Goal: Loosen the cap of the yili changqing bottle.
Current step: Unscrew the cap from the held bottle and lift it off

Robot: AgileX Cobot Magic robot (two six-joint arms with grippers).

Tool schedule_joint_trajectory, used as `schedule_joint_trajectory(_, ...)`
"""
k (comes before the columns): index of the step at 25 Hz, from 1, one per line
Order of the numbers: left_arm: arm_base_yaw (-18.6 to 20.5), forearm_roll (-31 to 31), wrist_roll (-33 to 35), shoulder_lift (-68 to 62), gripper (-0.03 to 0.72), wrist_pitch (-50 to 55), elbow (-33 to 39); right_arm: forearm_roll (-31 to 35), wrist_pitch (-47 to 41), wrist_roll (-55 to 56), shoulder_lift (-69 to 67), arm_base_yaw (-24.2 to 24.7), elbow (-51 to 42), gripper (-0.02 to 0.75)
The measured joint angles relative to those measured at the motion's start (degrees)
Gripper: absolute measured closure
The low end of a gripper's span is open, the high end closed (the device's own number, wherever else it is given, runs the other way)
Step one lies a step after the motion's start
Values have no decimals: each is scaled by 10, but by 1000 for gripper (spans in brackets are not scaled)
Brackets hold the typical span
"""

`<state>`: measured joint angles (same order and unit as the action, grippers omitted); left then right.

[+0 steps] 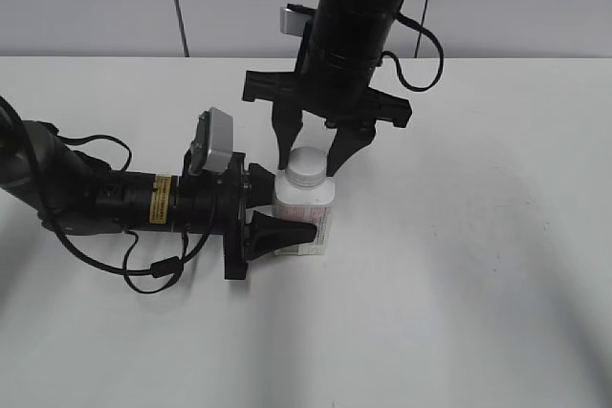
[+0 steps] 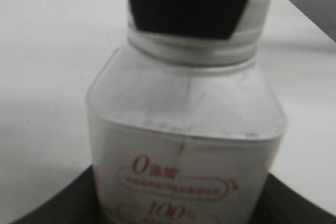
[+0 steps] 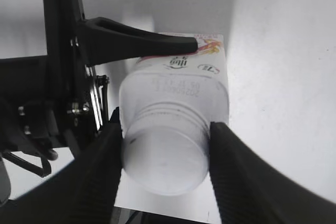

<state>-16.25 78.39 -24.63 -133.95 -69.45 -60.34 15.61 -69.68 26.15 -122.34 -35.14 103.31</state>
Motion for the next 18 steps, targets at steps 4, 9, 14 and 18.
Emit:
schedule_joint_trajectory(4,0,-1,0,0,300,0,0,2,1,-1,0,0,0,340)
schedule_joint_trajectory(9,0,-1,0,0,300,0,0,7,1,-35,0,0,0,340)
schedule_joint_trajectory(14,0,-1,1,0,300,0,0,13,1,-225,0,1,0,341)
schedule_joint_trajectory(18,0,1,1,0,300,0,0,13,1,-399,0,1,0,341)
